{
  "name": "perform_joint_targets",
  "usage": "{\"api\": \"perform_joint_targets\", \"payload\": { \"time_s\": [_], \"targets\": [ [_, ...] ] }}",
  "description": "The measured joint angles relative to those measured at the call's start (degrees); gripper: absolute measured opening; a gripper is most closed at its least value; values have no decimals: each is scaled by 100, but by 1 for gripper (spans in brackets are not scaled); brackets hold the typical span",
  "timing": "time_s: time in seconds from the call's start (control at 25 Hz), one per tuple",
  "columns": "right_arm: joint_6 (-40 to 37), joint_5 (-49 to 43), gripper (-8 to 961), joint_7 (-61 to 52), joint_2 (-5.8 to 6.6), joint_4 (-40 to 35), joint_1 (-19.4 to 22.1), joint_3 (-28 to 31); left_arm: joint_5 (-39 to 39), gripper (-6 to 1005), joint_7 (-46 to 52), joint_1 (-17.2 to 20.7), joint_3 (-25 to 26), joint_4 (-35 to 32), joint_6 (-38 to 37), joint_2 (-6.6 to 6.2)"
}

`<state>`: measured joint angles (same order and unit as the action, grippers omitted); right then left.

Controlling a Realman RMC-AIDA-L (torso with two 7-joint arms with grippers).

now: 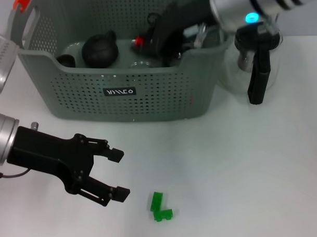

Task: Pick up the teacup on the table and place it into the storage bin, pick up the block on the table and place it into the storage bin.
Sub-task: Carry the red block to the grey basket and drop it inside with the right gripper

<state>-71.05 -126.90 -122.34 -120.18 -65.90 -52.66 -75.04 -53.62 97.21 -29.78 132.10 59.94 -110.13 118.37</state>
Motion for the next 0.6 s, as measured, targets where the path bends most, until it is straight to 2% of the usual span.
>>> {"api": "perform_joint_targets", "payload": {
  "time_s": [0.2,0.36,0.52,0.6],
  "targets": [
    [454,-331,210,-290,26,353,-140,436,21,964,-39,-26,-11,0,36,3],
    [534,-526,212,-395,126,879,-342,894,31,964,-40,-36,13,0,57,6],
    [554,-537,213,-397,183,998,-353,1087,34,964,-31,-47,16,0,62,-11],
    [583,-527,302,-400,187,878,-289,1155,35,964,-13,-58,18,0,60,-21]
  ]
}}
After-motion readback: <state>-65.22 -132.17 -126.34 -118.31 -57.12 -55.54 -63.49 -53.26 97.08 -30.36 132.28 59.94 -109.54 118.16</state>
